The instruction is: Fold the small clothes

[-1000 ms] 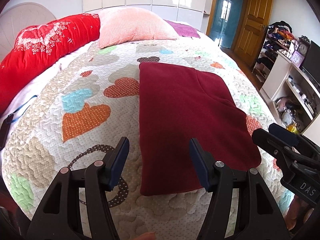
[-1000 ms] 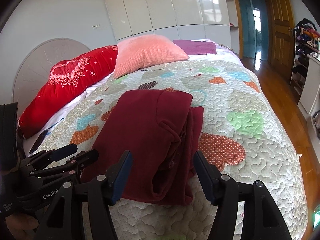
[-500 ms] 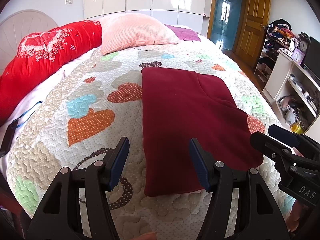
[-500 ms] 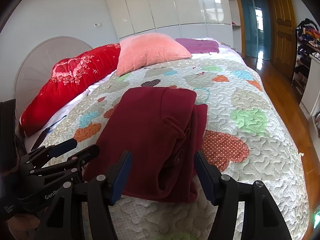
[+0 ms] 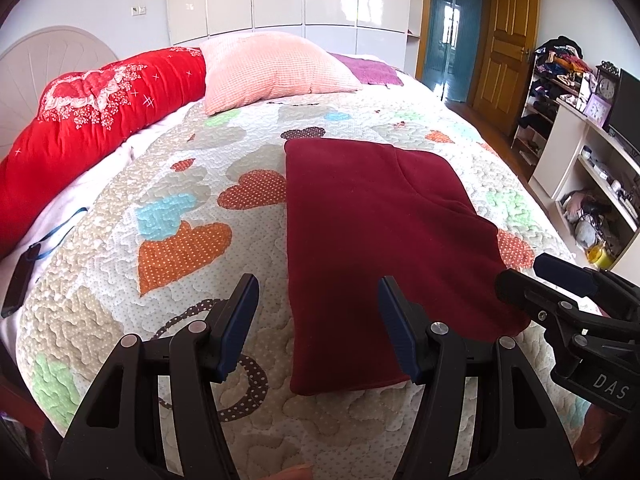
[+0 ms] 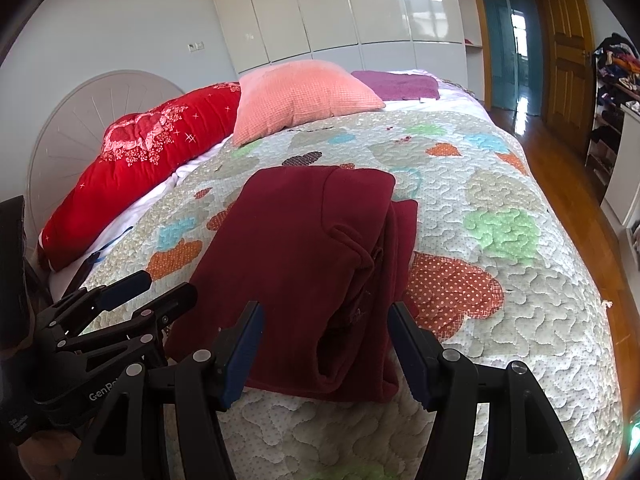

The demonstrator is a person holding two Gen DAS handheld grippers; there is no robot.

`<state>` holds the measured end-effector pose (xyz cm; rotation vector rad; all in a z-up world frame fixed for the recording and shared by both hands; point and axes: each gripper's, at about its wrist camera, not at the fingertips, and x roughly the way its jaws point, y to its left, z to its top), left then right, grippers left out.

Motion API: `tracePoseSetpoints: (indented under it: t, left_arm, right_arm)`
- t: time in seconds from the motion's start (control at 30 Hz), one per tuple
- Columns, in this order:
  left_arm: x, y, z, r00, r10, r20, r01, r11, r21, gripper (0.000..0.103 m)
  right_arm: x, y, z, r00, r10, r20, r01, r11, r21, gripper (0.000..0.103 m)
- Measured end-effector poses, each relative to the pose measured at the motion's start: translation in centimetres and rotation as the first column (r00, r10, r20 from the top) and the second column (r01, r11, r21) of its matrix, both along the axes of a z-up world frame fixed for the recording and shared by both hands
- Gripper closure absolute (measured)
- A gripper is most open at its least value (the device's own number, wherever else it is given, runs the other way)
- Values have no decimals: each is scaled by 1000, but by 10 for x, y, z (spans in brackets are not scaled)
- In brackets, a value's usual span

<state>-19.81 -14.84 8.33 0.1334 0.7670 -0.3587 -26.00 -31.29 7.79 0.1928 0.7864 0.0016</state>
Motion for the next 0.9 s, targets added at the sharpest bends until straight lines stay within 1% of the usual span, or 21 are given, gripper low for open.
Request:
tracePoseSetpoints:
  t: [0.3,0.43,0.9]
  left_arm:
    - [0,-2,0,1000,-1,5,1,1000,-2,41]
    - [0,-1,0,1000,0,4,0,1000,-8,41]
    - [0,-3,-4,1000,0,-11,0,1000,-2,41]
  right_arm:
    - [2,-1,-3,1000,5,-10,-5,1000,7,41]
    - [1,-3,-1,1000,1,9,-1,1000,20,41]
    - [4,-2,-7,1000,19,-16,-18,1000,25,41]
